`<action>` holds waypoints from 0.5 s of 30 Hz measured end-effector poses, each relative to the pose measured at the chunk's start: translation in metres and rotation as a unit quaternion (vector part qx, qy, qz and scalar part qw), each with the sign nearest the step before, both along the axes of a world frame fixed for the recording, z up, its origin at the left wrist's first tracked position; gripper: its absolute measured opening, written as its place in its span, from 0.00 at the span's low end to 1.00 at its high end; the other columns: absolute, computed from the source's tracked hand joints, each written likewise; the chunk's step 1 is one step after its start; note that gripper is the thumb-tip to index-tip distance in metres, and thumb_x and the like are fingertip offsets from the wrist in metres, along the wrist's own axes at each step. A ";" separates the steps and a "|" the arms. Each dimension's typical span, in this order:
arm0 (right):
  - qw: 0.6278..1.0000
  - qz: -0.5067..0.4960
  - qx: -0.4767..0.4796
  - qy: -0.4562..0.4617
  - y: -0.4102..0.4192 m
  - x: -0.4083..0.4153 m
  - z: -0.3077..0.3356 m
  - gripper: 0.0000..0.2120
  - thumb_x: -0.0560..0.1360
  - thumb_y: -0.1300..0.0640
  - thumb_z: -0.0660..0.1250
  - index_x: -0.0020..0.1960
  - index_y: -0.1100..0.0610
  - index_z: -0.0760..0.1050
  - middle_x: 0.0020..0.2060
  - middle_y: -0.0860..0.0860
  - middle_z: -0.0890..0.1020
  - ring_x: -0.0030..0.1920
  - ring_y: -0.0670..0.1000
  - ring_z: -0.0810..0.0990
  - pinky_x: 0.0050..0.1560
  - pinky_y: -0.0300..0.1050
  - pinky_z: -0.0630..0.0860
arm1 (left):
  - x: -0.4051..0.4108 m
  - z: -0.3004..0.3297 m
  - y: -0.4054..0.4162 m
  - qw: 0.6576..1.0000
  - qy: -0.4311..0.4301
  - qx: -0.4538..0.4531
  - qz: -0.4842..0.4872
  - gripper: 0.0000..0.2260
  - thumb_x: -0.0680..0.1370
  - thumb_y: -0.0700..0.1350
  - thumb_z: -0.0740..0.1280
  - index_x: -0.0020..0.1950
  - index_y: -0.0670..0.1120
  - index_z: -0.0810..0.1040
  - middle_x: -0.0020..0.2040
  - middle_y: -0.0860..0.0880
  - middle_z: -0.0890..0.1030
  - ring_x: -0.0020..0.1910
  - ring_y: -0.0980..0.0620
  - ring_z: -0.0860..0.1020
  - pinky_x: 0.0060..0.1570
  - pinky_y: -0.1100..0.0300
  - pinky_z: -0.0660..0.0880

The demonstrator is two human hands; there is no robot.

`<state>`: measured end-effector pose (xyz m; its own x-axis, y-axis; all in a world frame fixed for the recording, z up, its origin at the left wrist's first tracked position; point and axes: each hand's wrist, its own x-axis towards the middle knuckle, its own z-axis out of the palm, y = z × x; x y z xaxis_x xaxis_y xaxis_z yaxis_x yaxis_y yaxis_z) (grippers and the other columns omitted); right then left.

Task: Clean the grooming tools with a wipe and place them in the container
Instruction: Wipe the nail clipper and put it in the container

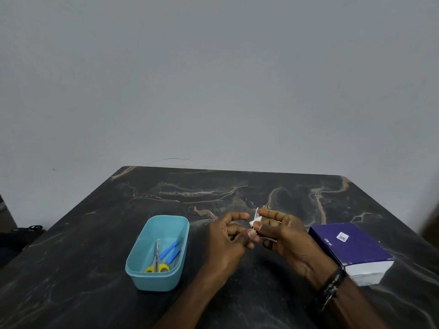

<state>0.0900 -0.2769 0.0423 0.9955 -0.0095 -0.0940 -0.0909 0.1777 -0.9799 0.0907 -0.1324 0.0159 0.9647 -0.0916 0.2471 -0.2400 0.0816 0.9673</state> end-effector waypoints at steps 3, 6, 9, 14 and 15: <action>1.000 0.001 -0.015 -0.008 -0.002 0.001 -0.001 0.27 0.63 0.62 0.77 0.61 0.59 0.76 0.43 0.60 0.85 0.39 0.53 0.81 0.38 0.45 0.74 | 0.001 -0.001 -0.001 1.000 0.002 0.000 -0.001 0.12 0.74 0.33 0.70 0.53 0.47 0.77 0.35 0.44 0.86 0.28 0.56 0.80 0.26 0.71 0.70; 0.999 -0.037 -0.003 -0.033 -0.003 0.004 -0.004 0.22 0.68 0.67 0.75 0.60 0.59 0.76 0.41 0.59 0.86 0.42 0.56 0.81 0.44 0.51 0.75 | 0.001 0.000 0.000 1.000 0.003 0.006 -0.013 0.11 0.75 0.35 0.71 0.54 0.48 0.77 0.37 0.46 0.86 0.30 0.56 0.81 0.27 0.71 0.71; 0.994 -0.082 0.050 -0.053 -0.004 0.005 -0.005 0.21 0.69 0.69 0.73 0.61 0.60 0.74 0.43 0.62 0.83 0.43 0.59 0.78 0.42 0.49 0.76 | 0.000 0.001 -0.002 1.000 0.006 0.002 -0.028 0.11 0.74 0.35 0.71 0.53 0.47 0.78 0.37 0.44 0.86 0.30 0.57 0.81 0.27 0.71 0.71; 0.996 -0.066 0.054 -0.040 -0.001 0.006 -0.008 0.19 0.70 0.68 0.72 0.60 0.60 0.75 0.43 0.57 0.86 0.43 0.55 0.80 0.46 0.51 0.76 | -0.002 0.003 -0.002 0.999 0.014 -0.010 -0.030 0.10 0.75 0.33 0.70 0.52 0.45 0.78 0.36 0.42 0.85 0.28 0.57 0.80 0.26 0.70 0.71; 0.998 -0.046 0.039 -0.033 0.000 0.005 -0.008 0.18 0.70 0.67 0.73 0.59 0.60 0.76 0.42 0.57 0.86 0.42 0.55 0.82 0.46 0.51 0.76 | -0.002 0.003 0.000 1.000 0.014 -0.012 -0.025 0.10 0.75 0.33 0.70 0.52 0.45 0.78 0.35 0.42 0.85 0.28 0.57 0.80 0.26 0.70 0.71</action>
